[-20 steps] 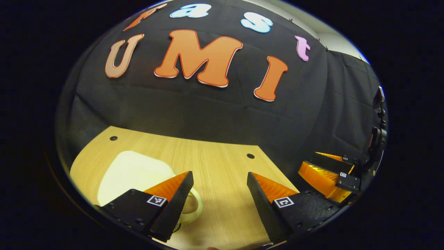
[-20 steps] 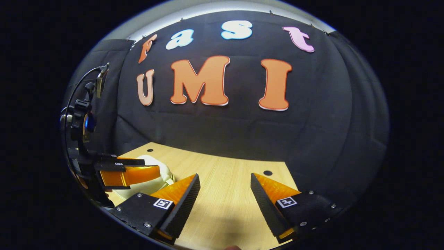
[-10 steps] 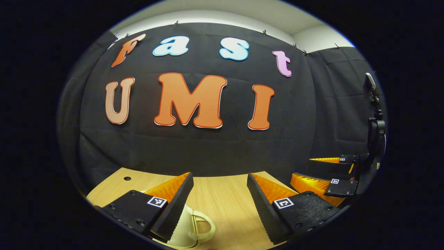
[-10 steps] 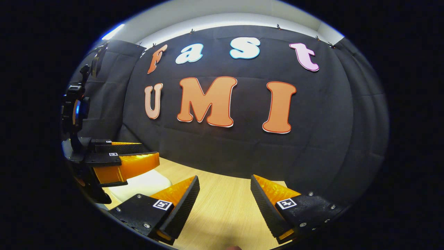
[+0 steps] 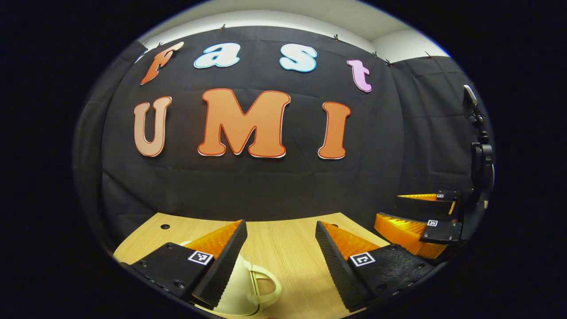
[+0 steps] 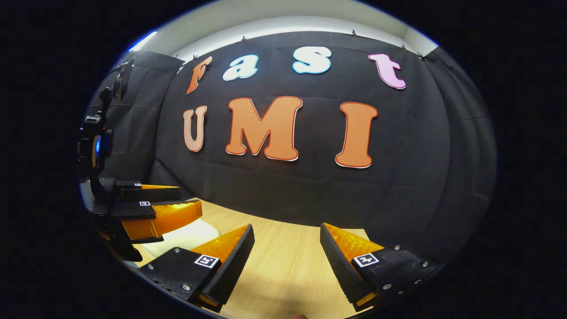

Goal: First open the suitcase, pack the skin care products into it, and then close the suitcase.

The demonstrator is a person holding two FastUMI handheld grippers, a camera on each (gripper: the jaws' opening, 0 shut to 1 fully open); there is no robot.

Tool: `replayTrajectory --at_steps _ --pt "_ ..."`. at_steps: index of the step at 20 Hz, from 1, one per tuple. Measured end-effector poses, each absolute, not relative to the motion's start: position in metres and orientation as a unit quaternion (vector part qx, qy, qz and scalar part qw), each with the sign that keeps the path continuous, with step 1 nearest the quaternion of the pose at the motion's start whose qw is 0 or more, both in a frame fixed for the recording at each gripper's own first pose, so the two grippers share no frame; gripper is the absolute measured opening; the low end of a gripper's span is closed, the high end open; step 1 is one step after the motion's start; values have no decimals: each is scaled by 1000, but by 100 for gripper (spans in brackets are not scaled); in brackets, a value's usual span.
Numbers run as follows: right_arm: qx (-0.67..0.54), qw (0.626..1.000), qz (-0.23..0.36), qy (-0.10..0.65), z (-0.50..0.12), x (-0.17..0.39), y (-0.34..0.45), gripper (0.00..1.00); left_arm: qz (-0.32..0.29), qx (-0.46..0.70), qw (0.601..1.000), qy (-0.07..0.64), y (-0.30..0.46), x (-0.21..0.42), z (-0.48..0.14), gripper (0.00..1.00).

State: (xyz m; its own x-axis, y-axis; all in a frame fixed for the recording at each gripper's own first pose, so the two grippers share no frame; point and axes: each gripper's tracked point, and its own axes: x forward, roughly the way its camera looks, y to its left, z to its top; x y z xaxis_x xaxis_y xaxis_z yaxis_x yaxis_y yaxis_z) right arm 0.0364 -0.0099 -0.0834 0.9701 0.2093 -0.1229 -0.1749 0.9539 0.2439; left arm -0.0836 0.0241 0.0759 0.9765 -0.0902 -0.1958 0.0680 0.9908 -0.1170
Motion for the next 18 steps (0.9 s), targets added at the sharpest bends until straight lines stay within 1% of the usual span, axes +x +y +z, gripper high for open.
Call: replayTrajectory --at_steps 18 --pt "105 986 106 80 -88 29 -8 95 -33 -56 990 122 21 -91 65 96"
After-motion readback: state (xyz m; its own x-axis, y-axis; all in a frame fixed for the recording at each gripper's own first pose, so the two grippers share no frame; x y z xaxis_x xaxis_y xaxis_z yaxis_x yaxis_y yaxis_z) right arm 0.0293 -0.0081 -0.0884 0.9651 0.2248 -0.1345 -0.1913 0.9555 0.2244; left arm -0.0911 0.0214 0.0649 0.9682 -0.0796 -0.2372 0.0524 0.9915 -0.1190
